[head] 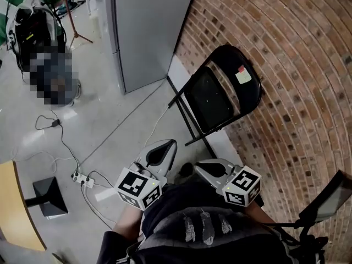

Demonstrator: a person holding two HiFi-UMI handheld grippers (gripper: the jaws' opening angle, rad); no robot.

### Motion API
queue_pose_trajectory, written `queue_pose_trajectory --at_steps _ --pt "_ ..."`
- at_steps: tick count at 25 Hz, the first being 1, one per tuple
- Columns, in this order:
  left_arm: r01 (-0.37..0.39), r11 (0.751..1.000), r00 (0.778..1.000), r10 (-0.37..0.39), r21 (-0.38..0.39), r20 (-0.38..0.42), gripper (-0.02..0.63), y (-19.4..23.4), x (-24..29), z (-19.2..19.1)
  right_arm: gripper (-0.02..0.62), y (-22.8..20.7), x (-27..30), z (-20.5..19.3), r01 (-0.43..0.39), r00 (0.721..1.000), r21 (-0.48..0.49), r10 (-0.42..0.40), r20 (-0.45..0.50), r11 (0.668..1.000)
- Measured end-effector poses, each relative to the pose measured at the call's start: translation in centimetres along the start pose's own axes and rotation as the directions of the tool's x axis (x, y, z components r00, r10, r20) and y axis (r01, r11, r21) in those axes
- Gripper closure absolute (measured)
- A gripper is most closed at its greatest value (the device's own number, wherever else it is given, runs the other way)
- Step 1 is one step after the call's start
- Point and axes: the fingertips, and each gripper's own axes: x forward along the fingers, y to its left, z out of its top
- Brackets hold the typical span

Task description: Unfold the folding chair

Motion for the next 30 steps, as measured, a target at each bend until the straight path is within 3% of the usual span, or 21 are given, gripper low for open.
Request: queue_pose_trajectory --at_steps 7,14,17,20,22,24,26,30 --pt "0.030 1.000 0.999 -0.030 0.003 -0.028 0.603 -0.6 0.8 1.1 0.594 0.4 1.7 2.0 -0.030 0.999 -0.017 0.030 -0.016 0.999" --pt "-0.041 0.998 0.997 0.038 -0.045 -0.067 0.603 1.7 3.0 1.6 0.594 -2.1 2.6 3.6 -0.066 0.998 0.004 0.066 -0.025 0.998" --pt "-0.047 0.996 0.998 0.044 -0.079 -0.042 0.603 1.5 4.4 1.6 0.594 -3.1 2.3 2.6 -0.057 0.998 0.035 0.057 -0.004 0.998" --pt "0.050 0.972 0.997 -0.033 -0.228 0.076 0.603 0.7 6.4 3.8 0.594 -3.6 1.8 1.7 -0.040 0.999 0.050 0.039 0.024 0.998" --pt "0.206 0.914 0.972 -0.150 -0.348 0.181 0.603 -0.5 8.5 6.0 0.594 -4.4 1.3 1.5 -0.031 0.999 0.067 0.028 0.042 0.997" --pt "0.308 0.871 0.945 -0.233 -0.383 0.231 0.603 -2.2 11.2 7.4 0.594 -5.6 0.7 1.3 -0.034 0.998 0.099 0.029 0.054 0.994" --pt "0.335 0.881 0.939 -0.284 -0.334 0.193 0.603 -4.2 14.4 7.6 0.594 -7.1 0.2 1.2 -0.037 0.997 0.132 0.028 0.071 0.991" --pt "0.304 0.919 0.950 -0.313 -0.252 0.004 0.603 -7.0 20.5 3.6 0.594 -12.0 -1.5 1.3 -0.032 0.992 0.198 0.007 0.126 0.980"
